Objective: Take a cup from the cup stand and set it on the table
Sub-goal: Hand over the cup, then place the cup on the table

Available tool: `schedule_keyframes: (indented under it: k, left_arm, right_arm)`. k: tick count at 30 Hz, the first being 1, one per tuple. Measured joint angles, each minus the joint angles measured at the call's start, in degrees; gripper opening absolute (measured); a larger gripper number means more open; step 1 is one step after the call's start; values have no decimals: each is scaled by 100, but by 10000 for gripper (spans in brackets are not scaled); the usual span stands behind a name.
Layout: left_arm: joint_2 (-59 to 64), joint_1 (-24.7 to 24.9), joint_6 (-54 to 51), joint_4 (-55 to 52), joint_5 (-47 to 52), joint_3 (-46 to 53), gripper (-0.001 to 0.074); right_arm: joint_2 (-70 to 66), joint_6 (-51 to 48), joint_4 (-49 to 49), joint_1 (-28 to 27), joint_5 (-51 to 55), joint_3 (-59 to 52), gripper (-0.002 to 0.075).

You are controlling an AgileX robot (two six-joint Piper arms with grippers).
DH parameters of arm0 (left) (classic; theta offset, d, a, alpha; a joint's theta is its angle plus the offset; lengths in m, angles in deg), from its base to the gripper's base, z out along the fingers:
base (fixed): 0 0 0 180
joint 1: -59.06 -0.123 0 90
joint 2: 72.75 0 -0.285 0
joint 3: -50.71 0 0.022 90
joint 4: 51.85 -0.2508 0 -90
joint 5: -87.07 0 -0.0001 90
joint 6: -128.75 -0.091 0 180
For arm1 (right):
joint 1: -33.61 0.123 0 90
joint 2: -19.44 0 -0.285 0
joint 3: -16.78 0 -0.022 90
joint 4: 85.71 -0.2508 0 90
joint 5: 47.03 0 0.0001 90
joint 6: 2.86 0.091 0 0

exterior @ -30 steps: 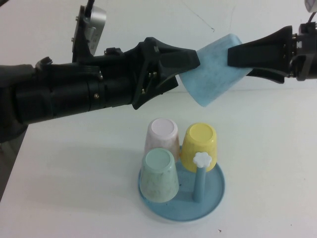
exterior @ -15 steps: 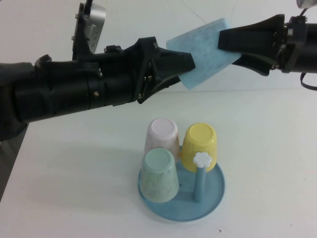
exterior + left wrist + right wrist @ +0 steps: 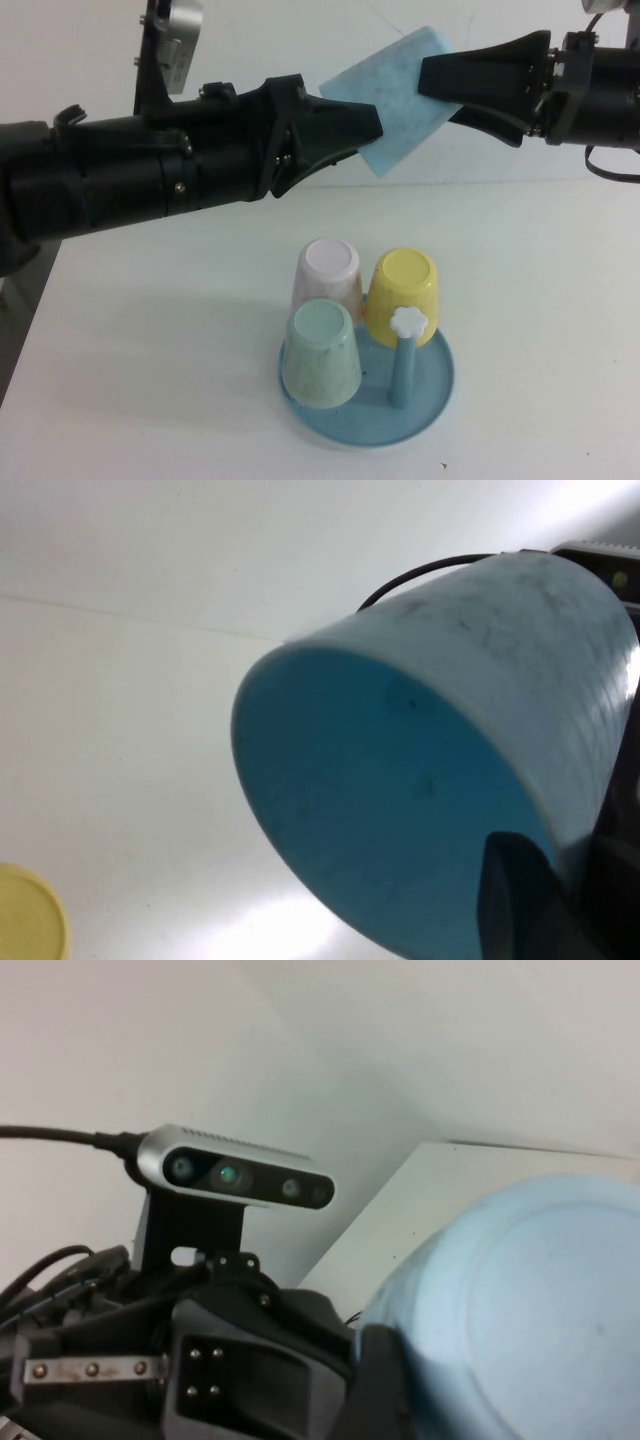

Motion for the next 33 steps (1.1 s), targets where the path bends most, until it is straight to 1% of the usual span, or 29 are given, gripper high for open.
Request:
schedule_keyframes:
  k: [2,4,6,9,11,15,18,19,20,21,22,24,26,27,29,31,33]
  left_arm:
    - [0,0,1,19,23,0,85]
    - [0,0,1,98,35,-14,51]
    - [-10,0,-13,111,2,-18,38]
    - [-65,-137,-84,111,38,-18,36]
    - [-118,-326,-94,111,98,-18,29]
    - [-200,-821,31,-33,88,-27,9]
    - [-253,-1164,366,-712,364,-156,6]
    - [-262,-1271,560,-1096,502,-244,6]
    - [-279,-1342,783,-1462,581,-330,6]
    - [-279,-1393,1014,-1965,712,-450,6]
    - [-279,-1408,1247,-2524,854,-580,6]
    - [-279,-1421,1693,-3743,1161,-828,6]
    - [-279,-1408,2208,-4758,1457,-1096,6]
    - [-264,-1377,2462,-5250,1619,-1249,6]
    - [-183,-1289,2875,-6002,1907,-1550,6]
    - [-42,-1138,3193,-6635,2232,-1805,5]
    - [130,-971,3388,-7102,2525,-1982,5]
  right_arm:
    - [0,-29,0,0,0,0,578]
    - [-11,-55,83,11,-12,0,624]
    - [-9,-55,121,20,2,0,664]
    - [-9,-55,121,-5,54,0,683]
    - [-9,-19,121,-81,130,0,687]
    - [1,191,102,-422,257,0,691]
    - [1,262,102,-671,257,0,683]
    - [1,283,102,-720,257,0,662]
    - [11,296,149,-758,257,0,615]
    - [13,290,259,-783,257,0,545]
    - [39,276,433,-787,257,0,454]
    - [90,225,832,-797,268,0,234]
    - [155,200,1150,-797,280,0,108]
    - [232,174,1299,-797,291,0,71]
    - [376,108,1565,-797,291,0,33]
    - [582,40,1930,-797,304,0,15]
    - [875,95,2655,-797,330,0,8]
